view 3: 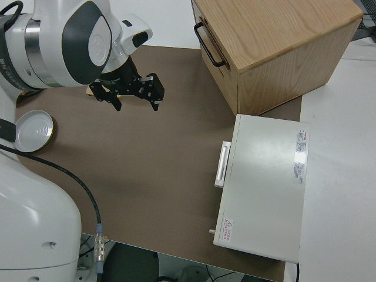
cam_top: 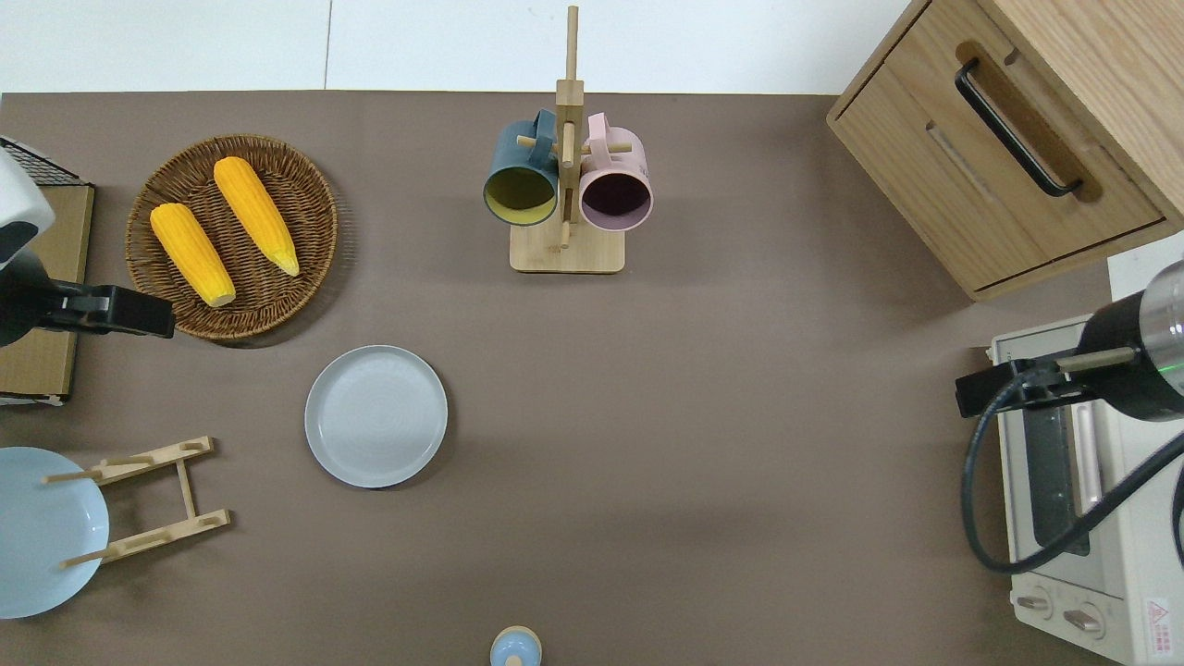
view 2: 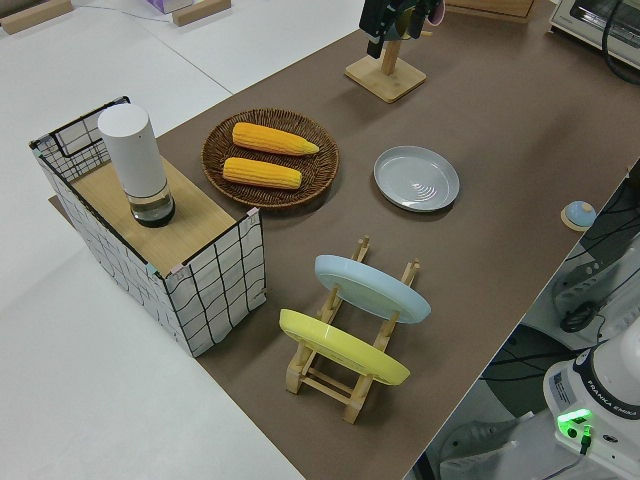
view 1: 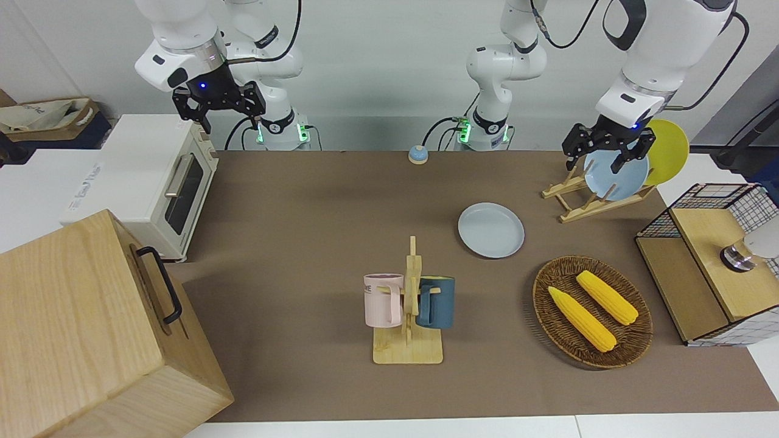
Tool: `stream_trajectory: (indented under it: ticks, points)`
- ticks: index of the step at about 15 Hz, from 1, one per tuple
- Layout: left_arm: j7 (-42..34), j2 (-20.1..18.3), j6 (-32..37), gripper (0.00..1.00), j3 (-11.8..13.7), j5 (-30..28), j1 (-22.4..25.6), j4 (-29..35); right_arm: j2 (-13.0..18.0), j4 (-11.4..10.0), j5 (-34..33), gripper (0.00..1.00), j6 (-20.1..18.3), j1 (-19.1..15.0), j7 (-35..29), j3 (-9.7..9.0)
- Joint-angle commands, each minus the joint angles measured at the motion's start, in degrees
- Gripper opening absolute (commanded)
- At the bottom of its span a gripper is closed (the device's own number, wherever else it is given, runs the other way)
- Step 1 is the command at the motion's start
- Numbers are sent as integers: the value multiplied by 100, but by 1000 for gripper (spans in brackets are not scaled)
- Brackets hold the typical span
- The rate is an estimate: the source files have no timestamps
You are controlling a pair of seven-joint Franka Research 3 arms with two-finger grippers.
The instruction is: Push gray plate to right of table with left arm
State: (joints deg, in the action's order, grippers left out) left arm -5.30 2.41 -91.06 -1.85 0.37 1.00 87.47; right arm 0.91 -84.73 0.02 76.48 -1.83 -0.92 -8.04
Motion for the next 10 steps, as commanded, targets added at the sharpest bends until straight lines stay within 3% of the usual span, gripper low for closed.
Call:
stream_trajectory:
  ticks: [1, 10]
  points:
    - [73, -83, 166, 993, 35, -37, 5, 103, 14, 53, 25, 983, -89, -107, -75, -92]
    - [91, -170, 229, 993, 35, -46, 14, 349, 14, 53, 25, 983, -89, -107, -75, -92]
